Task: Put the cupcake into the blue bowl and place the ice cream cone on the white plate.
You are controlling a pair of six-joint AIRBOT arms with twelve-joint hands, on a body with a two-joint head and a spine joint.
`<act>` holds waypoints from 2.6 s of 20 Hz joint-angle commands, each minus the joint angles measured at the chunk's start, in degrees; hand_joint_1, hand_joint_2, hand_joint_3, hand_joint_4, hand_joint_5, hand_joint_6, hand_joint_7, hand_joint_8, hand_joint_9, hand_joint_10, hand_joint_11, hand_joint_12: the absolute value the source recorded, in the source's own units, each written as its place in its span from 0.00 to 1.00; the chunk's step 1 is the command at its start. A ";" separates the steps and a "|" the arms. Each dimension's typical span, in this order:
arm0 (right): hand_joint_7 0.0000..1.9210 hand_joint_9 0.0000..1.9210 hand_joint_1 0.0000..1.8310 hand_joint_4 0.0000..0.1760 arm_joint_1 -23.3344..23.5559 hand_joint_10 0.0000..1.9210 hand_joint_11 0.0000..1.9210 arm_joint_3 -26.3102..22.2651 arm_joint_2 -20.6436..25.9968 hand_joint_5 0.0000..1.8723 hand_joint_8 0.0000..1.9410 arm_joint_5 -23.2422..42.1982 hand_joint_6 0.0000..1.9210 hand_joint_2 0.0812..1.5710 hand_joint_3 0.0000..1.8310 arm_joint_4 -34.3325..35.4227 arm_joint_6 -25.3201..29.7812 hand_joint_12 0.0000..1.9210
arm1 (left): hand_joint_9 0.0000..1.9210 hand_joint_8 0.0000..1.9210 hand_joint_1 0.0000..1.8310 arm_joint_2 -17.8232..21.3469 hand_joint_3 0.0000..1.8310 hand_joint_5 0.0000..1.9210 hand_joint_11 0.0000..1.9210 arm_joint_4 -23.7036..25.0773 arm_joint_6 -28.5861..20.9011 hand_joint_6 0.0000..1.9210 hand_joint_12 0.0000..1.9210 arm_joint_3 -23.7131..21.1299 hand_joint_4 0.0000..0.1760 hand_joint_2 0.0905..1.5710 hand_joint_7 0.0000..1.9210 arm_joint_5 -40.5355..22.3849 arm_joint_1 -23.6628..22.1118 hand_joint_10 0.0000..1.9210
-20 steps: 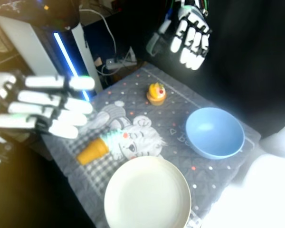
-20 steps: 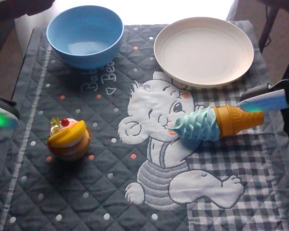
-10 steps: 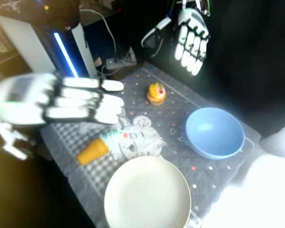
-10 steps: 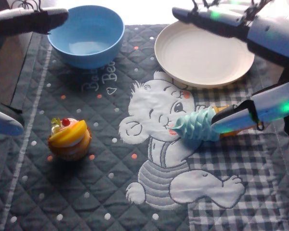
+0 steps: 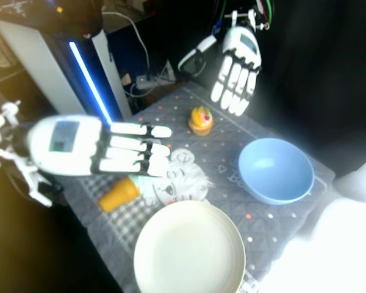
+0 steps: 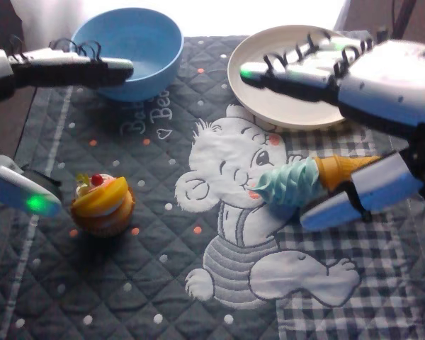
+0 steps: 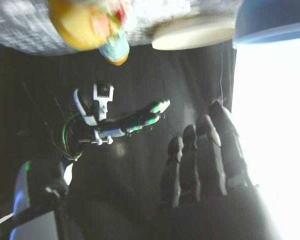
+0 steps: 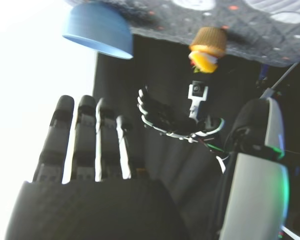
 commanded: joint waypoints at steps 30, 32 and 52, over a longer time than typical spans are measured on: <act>0.18 0.15 0.38 0.10 -9.62 0.00 0.08 4.92 -3.31 0.07 0.00 5.49 0.00 0.47 0.01 10.20 2.02 0.10 | 0.22 0.00 0.36 -9.09 0.00 0.17 0.00 16.75 -15.79 0.00 0.56 6.37 0.00 0.41 0.20 5.56 -2.07 0.00; 0.19 0.17 0.38 0.07 -9.62 0.01 0.09 5.03 -3.44 0.08 0.01 5.51 0.01 0.48 0.00 10.39 2.02 0.10 | 0.23 0.00 0.37 -9.30 0.00 0.17 0.01 17.22 -15.99 0.00 0.58 6.37 0.00 0.41 0.21 5.81 -1.69 0.01; 0.60 0.57 0.73 0.00 -9.62 0.01 0.39 8.34 -8.10 0.49 0.25 5.03 0.00 0.61 0.00 10.49 2.02 0.37 | 0.61 0.02 0.74 -11.47 0.00 0.54 0.39 20.27 -17.56 0.23 0.52 7.18 0.00 0.59 0.70 8.07 -0.38 0.32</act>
